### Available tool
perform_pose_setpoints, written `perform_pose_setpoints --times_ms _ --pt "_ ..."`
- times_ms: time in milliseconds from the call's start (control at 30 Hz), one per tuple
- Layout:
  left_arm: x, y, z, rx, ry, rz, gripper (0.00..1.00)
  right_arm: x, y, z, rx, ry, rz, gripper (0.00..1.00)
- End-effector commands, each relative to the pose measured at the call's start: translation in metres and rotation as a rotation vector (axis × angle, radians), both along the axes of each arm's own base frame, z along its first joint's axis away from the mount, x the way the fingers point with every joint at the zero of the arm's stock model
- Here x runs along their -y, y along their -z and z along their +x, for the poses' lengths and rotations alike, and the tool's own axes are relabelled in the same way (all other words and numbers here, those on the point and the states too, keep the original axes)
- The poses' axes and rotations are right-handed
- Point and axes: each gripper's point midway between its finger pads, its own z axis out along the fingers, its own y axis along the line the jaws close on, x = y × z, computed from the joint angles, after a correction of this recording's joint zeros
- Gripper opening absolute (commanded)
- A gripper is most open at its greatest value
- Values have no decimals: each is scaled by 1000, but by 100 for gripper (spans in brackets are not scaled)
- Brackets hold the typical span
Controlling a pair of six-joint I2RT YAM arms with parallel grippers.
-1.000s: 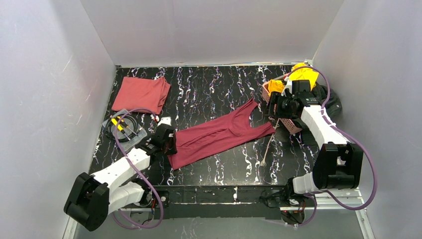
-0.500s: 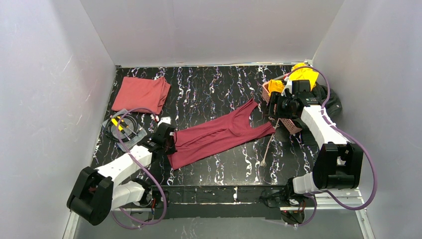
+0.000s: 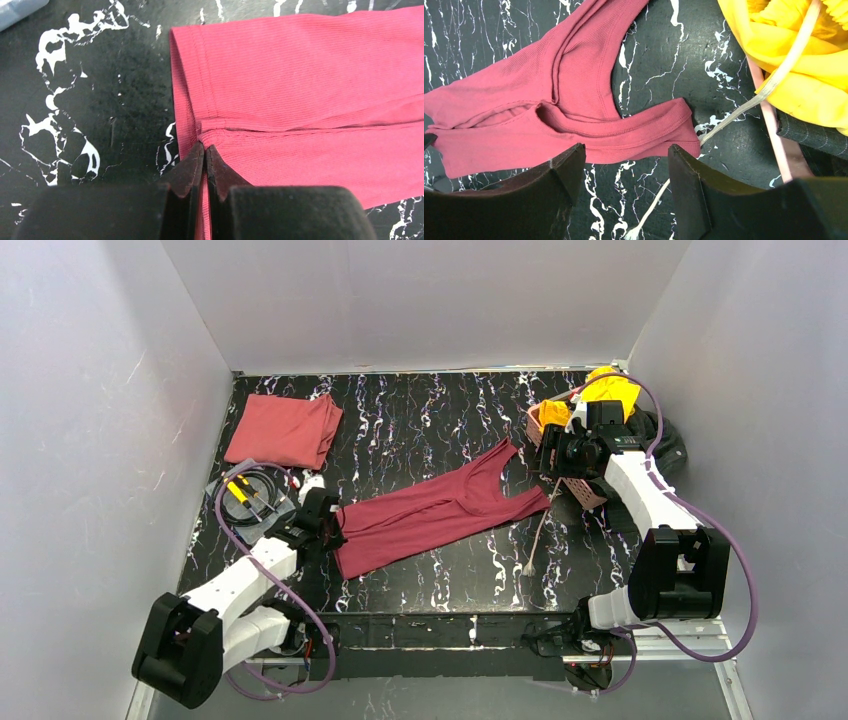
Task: Fold and stack the mixed laundry pile
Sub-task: Fold the tank top at the center of the board.
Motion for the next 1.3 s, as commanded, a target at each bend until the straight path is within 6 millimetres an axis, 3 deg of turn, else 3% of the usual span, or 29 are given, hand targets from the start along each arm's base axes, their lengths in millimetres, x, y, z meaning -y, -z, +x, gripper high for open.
perform_pose_setpoints --times_ms 0,67,100,167,300,433,533,700,833,1033,1267 --pt "-17 7 -10 -67 -81 42 0 -6 0 -4 -3 -34 13 69" --pt "-16 7 -10 -73 -81 38 5 -7 -1 -4 -1 -39 22 70" --pt "-16 7 -10 -78 -75 40 17 -9 -2 -4 0 -43 25 71" --pt "-15 2 -8 -78 -56 46 29 -13 -3 -7 -6 -52 33 71" --pt "-9 -28 7 -36 -1 51 48 -28 -1 -17 -32 -64 32 71" --pt "5 -62 27 28 86 29 59 -53 6 -36 -40 -79 4 68" --pt "33 -69 38 44 208 -49 63 -74 17 -50 -57 -67 37 66" --pt "76 -55 51 4 340 -198 67 -104 35 -56 -49 -61 96 60" --pt "102 -39 55 -58 387 -304 69 -112 50 -52 -59 -79 91 59" --pt "99 -12 51 -99 363 -298 69 -106 78 -47 -96 -86 17 58" --pt "88 29 8 -280 284 -319 69 -98 103 -40 -108 -84 -61 58"
